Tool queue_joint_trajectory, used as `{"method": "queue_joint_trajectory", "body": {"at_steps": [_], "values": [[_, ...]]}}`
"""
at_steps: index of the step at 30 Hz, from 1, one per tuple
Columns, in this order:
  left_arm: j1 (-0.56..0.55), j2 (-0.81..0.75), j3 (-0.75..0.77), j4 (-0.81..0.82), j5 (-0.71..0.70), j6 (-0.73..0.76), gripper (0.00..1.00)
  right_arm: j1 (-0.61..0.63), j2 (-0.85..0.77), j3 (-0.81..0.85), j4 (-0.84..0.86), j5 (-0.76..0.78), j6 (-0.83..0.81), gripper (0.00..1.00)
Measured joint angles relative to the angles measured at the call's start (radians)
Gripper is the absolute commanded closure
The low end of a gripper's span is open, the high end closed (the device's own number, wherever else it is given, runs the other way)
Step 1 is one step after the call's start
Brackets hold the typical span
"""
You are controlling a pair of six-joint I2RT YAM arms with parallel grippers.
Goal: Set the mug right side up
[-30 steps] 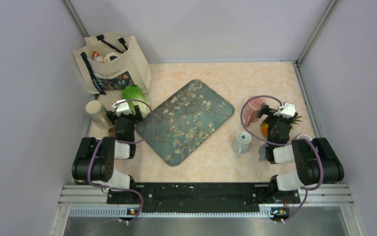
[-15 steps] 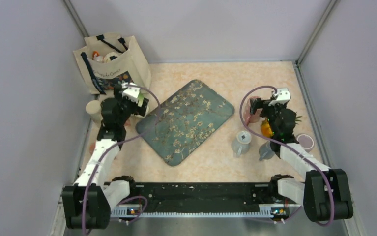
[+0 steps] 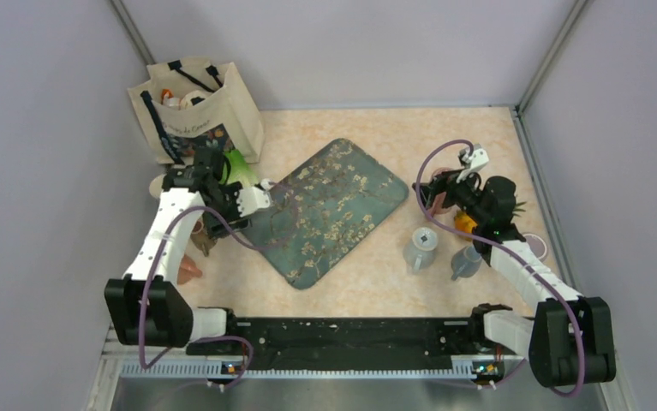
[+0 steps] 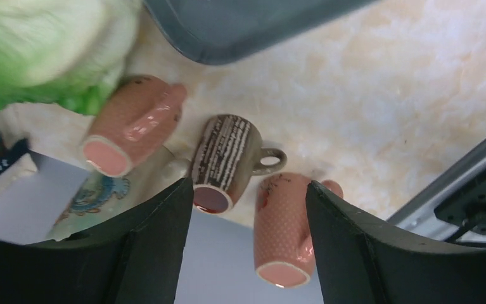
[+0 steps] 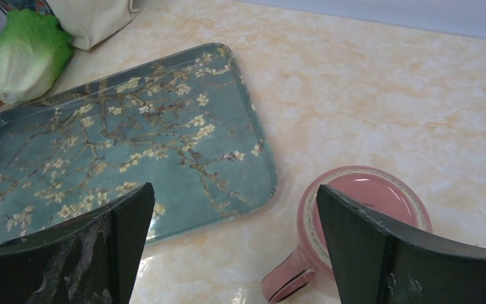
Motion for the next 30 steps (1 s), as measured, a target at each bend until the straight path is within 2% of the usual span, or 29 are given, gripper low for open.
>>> {"method": "queue_joint_trajectory", "body": {"at_steps": [3, 10, 15, 23, 30], "values": [[-0.054, 0.040, -0.051, 0.004, -0.132, -0.016, 0.34, 0.004, 0.000, 0.000, -0.002, -0.021, 0.010, 0.01], [-0.130, 0.174, -0.034, 0.078, -0.251, 0.015, 0.45, 0.011, 0.000, 0.000, 0.012, -0.039, 0.018, 0.01], [-0.093, 0.233, -0.032, 0.121, -0.250, 0.180, 0.47, 0.011, 0.000, 0.000, 0.013, -0.039, 0.017, 0.01], [-0.003, 0.326, 0.027, 0.101, -0.198, 0.443, 0.50, 0.011, 0.001, 0.000, 0.004, -0.032, 0.013, 0.01], [0.005, 0.386, 0.031, 0.122, -0.160, 0.533, 0.53, 0.011, 0.030, 0.000, 0.003, -0.031, 0.013, 0.01]]}}
